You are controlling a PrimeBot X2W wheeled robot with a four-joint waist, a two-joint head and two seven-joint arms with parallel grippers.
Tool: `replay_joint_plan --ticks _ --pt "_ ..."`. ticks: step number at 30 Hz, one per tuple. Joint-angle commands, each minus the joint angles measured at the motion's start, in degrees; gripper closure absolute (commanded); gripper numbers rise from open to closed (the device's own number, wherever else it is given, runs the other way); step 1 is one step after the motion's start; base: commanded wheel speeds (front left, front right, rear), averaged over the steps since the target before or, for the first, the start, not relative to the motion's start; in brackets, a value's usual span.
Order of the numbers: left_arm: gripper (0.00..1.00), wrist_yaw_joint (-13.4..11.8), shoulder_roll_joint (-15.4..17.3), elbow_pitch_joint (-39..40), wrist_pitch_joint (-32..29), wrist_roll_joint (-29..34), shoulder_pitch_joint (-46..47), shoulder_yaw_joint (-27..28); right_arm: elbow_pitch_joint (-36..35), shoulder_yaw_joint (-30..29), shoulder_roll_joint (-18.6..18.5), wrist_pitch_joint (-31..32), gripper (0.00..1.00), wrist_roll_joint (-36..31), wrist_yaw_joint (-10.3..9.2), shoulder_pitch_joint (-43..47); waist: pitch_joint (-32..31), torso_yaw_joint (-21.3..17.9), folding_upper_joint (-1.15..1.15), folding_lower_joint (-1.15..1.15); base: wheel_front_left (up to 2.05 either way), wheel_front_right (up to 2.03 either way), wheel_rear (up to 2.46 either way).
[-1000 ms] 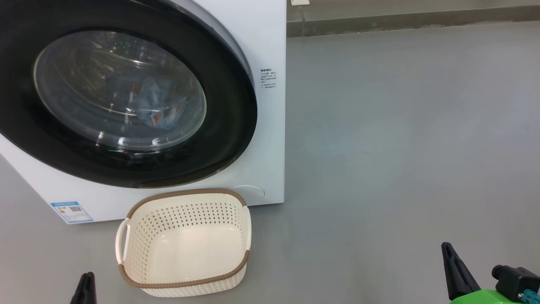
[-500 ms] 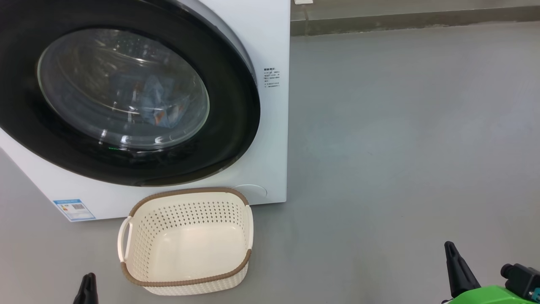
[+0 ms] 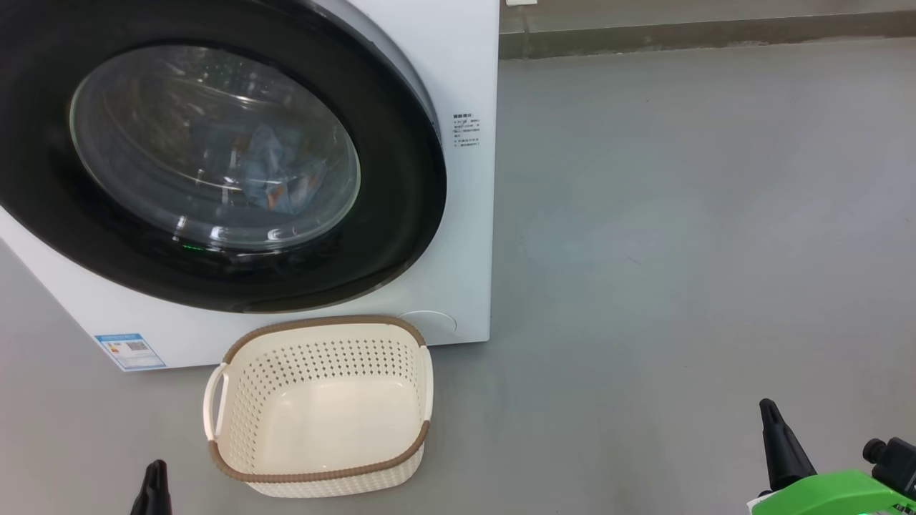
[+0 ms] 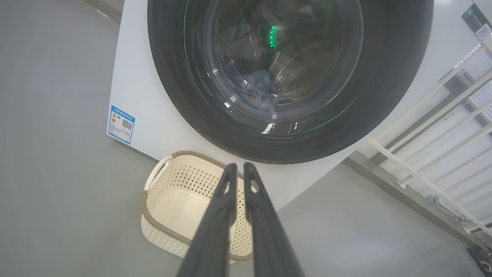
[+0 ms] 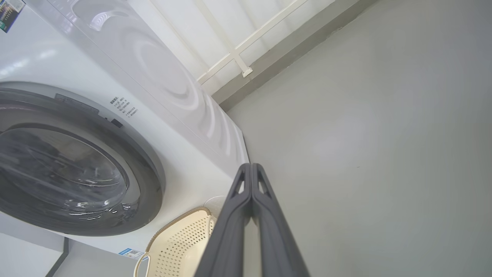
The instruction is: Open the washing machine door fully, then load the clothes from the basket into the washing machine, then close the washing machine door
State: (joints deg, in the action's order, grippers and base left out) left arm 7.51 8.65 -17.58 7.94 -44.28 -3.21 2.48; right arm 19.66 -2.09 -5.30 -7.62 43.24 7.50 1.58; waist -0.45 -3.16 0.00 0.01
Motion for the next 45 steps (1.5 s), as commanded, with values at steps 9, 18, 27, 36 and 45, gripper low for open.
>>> replay_joint_plan --ticks 9,18,27,36,45 --pt "1.0 -0.01 -0.02 1.94 -1.92 -6.12 3.36 1.51 -2.09 -0.55 -0.16 1.66 1.0 6.31 0.0 -3.06 0.07 0.36 0.0 0.0 0.0 0.0 0.0" --pt "1.0 -0.01 -0.71 2.13 -3.44 -11.18 4.09 1.83 -2.52 -1.03 0.15 3.17 1.0 11.47 0.0 -3.64 0.14 0.7 0.0 0.0 0.0 0.0 0.0" --pt "1.0 -0.01 -1.41 2.33 -4.95 -16.18 4.82 2.14 -2.94 -1.5 0.46 4.67 1.0 16.58 -0.01 -4.2 0.2 1.04 0.0 0.0 0.0 0.0 0.0" --pt "1.0 -0.01 -2.1 2.52 -6.47 -21.23 5.55 2.45 -3.37 -1.98 0.77 6.18 1.0 21.72 -0.01 -4.77 0.27 1.38 0.0 0.0 0.0 0.0 0.0" --pt "1.0 -0.01 -2.8 2.71 -7.98 -26.27 6.28 2.76 -3.8 -2.45 1.09 7.69 1.0 26.87 -0.01 -5.34 0.34 1.71 0.0 0.0 0.0 0.0 0.0"
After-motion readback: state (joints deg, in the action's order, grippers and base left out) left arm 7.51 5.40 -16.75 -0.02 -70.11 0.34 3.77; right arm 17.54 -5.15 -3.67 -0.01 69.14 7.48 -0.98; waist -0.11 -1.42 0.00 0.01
